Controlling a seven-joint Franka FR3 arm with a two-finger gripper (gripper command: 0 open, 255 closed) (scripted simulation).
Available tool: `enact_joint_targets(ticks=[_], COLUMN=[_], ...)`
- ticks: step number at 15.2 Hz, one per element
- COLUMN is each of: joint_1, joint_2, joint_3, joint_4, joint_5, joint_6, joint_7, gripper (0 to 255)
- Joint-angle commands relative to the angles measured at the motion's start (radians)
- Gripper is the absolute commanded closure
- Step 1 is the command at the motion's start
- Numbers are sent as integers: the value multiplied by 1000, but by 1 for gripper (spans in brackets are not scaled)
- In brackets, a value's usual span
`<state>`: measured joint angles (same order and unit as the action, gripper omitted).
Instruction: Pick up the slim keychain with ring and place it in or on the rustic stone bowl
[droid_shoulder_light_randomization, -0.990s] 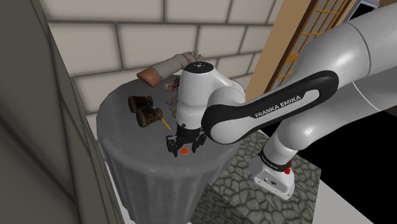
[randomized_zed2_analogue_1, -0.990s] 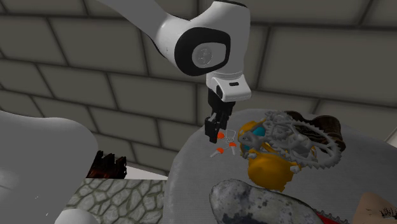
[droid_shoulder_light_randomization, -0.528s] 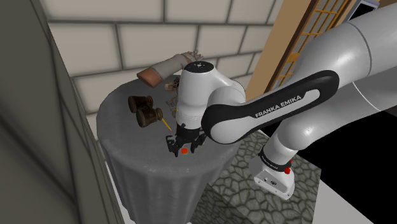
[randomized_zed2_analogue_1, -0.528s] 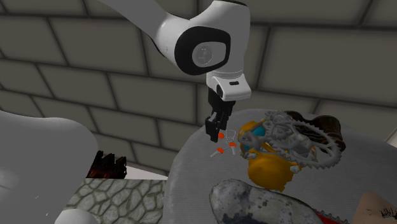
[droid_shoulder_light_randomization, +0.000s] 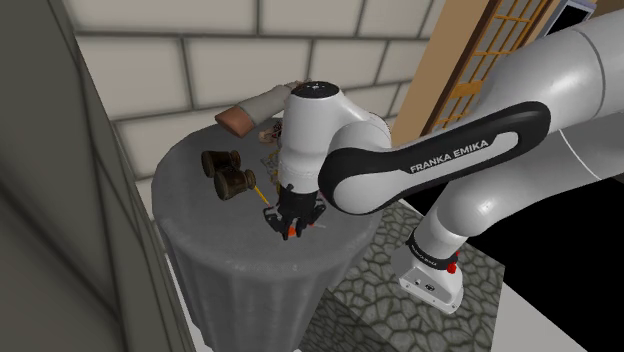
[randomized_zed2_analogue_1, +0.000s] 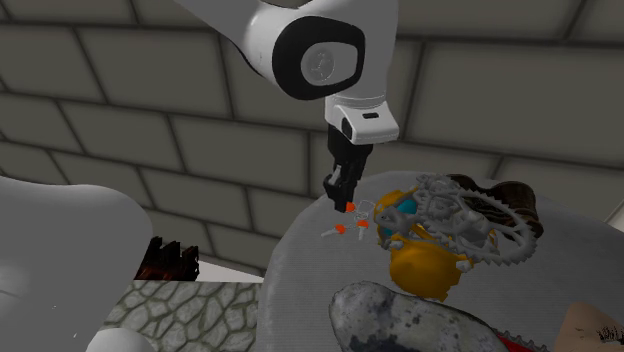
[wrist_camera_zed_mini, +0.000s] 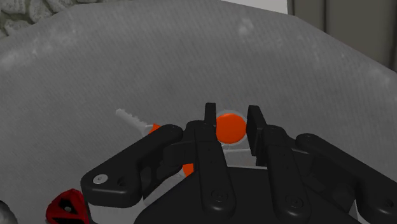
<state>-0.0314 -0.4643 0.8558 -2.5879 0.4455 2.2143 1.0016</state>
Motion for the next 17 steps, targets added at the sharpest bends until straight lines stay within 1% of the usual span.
enact_joint_targets(ticks=[1, 8, 17], joint_1=[9, 24, 31], joint_2=[-24, -83, -132], joint_3=[-17, -70, -127], joint_4=[13, 67, 151], joint_5=[2, -6, -27], joint_6=[-37, -151, -285], joint_7=[-3, -9, -9], gripper=[255, 255, 255])
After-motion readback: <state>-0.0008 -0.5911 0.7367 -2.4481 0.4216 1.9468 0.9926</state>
